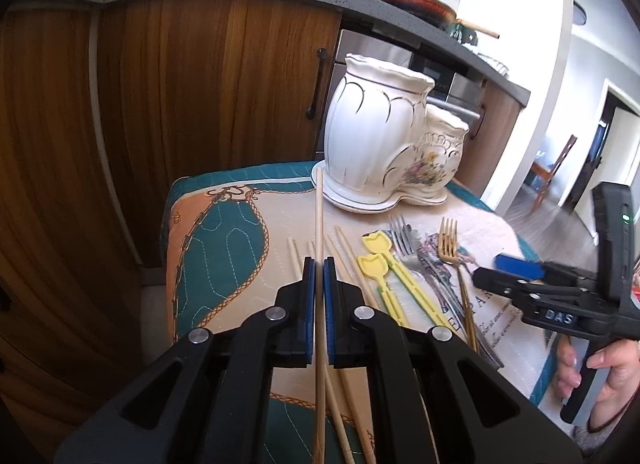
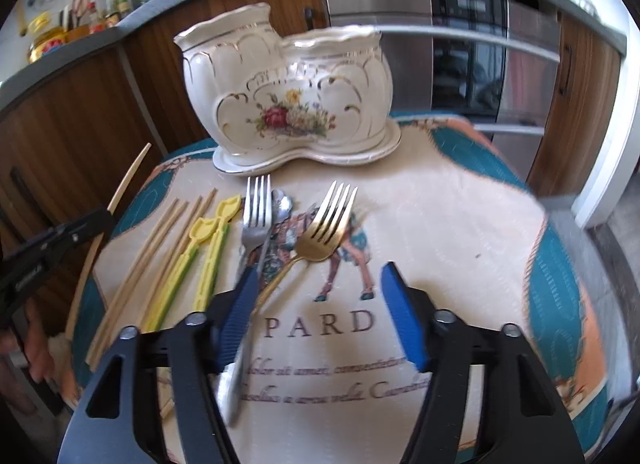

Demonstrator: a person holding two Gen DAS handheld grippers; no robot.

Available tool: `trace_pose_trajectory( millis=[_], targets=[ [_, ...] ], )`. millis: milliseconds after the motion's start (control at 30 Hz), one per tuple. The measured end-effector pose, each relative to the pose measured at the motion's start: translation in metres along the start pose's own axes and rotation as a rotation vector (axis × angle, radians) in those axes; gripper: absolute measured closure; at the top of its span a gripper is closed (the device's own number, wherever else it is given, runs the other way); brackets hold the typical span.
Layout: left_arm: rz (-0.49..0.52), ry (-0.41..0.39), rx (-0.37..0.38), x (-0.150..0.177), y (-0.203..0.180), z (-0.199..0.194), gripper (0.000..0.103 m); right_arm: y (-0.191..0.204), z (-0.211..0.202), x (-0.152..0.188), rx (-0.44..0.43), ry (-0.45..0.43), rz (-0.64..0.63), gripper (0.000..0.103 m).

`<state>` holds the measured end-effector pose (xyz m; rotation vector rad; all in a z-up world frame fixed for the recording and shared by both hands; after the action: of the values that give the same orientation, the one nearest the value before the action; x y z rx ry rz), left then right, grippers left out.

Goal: Organize utensils
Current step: 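Lower the left tool onto a wooden chopstick and close on it, then grasp the gold fork with the right tool while the left tool holds the chopstick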

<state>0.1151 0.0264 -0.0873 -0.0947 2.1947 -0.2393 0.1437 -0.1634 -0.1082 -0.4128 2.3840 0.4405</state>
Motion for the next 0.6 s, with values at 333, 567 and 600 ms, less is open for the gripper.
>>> trace_pose_trajectory(
  millis=[333, 567, 600],
  targets=[
    [0.018, -0.043, 0.022, -0.004, -0.005, -0.008, 0.099, 0.02, 0.023, 0.006, -0.03, 0.129, 0.082, 0.073],
    [0.003, -0.052, 0.024, -0.005, -0.001, -0.01, 0.099, 0.022, 0.028, 0.001, 0.016, 0.111, 0.074, 0.091],
    [0.003, -0.052, 0.025, -0.005, -0.001, -0.011, 0.099, 0.021, 0.027, 0.001, 0.015, 0.111, 0.073, 0.092]
  ],
)
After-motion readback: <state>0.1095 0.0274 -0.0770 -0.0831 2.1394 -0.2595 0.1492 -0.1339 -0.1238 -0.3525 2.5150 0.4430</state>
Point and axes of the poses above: each gripper's, at about its wrist camera, not at the fingertips, and z roughly the way its jaws point, y to its left, x to its underside, the point moved 10 cm from there along z, roughly the way its jaws point, and after that the axes turned 2 degrees about -z, right-handed, at the moved point
